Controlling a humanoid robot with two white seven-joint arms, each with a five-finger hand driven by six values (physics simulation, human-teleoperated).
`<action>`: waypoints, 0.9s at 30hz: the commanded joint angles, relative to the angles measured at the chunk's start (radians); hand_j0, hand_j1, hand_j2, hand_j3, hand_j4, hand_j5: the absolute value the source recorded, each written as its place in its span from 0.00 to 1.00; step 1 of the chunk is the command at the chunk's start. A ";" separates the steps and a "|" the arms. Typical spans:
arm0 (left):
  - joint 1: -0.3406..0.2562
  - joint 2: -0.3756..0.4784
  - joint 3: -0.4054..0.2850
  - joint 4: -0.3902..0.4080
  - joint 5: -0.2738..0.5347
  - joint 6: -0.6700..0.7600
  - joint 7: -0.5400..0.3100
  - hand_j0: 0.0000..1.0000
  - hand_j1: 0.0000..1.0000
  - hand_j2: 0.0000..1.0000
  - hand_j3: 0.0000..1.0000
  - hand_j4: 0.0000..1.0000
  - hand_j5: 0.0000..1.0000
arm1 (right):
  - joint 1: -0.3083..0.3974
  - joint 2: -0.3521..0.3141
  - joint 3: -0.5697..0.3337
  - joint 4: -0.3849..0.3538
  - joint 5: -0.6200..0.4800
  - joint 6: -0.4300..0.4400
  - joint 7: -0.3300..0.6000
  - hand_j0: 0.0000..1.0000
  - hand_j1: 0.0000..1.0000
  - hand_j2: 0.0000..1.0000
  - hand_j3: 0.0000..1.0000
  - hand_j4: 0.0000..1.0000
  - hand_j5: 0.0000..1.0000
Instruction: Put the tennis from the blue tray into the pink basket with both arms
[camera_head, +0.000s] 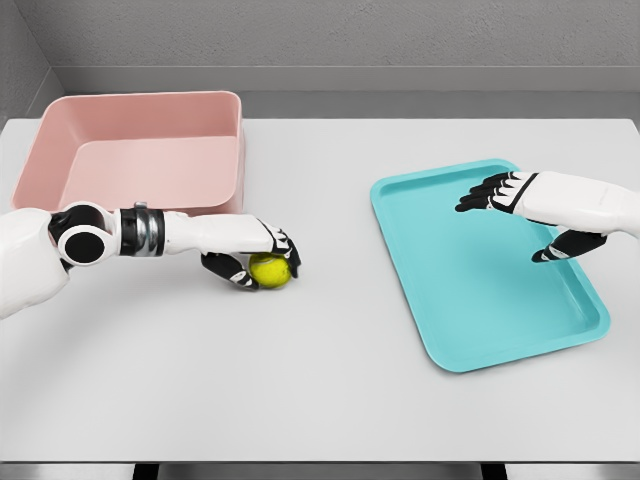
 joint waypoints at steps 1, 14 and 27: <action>0.000 0.002 0.002 -0.002 0.007 0.002 0.004 0.57 0.57 0.57 0.57 0.57 0.57 | 0.000 -0.001 -0.001 0.000 -0.007 0.002 0.000 1.00 1.00 1.00 1.00 1.00 1.00; -0.011 0.022 0.022 -0.042 0.033 0.002 0.015 0.57 0.57 0.57 0.57 0.57 0.57 | 0.000 0.006 -0.001 0.008 -0.007 0.002 0.003 1.00 1.00 1.00 1.00 1.00 1.00; -0.011 0.073 0.086 -0.074 0.054 0.002 0.047 0.57 0.57 0.57 0.57 0.57 0.57 | 0.000 0.006 -0.001 0.014 -0.007 0.002 0.003 1.00 1.00 1.00 1.00 1.00 1.00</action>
